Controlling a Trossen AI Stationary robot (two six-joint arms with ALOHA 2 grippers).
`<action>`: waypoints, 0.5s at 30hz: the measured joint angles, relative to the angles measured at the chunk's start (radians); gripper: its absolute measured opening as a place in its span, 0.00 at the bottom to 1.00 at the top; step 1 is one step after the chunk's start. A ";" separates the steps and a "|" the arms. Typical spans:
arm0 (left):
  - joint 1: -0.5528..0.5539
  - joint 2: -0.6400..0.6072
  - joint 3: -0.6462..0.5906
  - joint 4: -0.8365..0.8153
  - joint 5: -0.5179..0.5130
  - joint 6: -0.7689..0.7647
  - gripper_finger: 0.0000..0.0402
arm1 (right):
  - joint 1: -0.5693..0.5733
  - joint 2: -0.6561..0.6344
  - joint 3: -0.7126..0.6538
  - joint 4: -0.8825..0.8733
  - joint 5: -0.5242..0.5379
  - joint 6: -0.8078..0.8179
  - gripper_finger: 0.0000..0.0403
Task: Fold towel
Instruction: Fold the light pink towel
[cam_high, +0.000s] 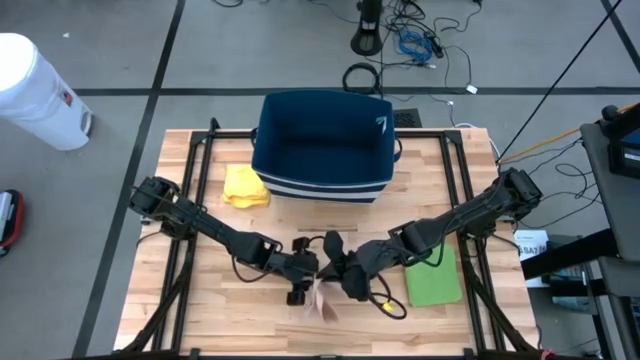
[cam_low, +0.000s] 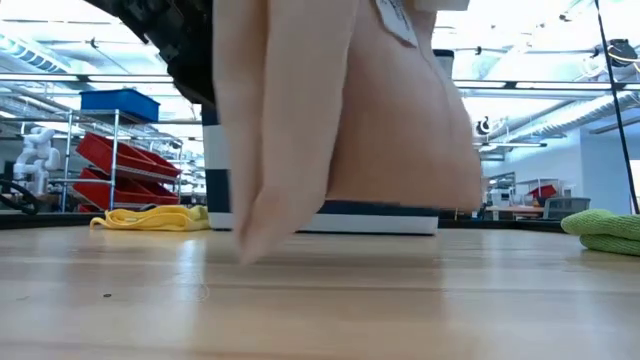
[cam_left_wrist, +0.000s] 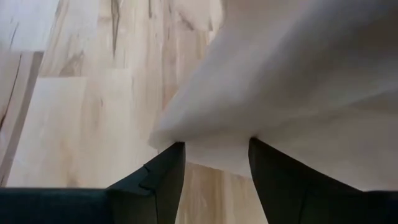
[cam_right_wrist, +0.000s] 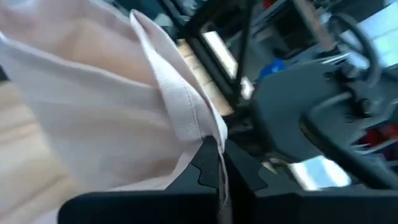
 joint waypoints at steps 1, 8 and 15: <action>0.000 0.000 0.000 -0.009 0.000 -0.004 0.46 | 0.000 0.000 0.010 -0.028 -0.016 0.029 0.00; -0.006 0.000 0.000 -0.027 -0.039 -0.023 0.46 | 0.010 0.000 0.015 -0.120 -0.096 0.095 0.00; -0.006 0.000 0.000 -0.131 -0.209 -0.063 0.46 | 0.009 0.000 0.014 -0.111 -0.253 0.109 0.00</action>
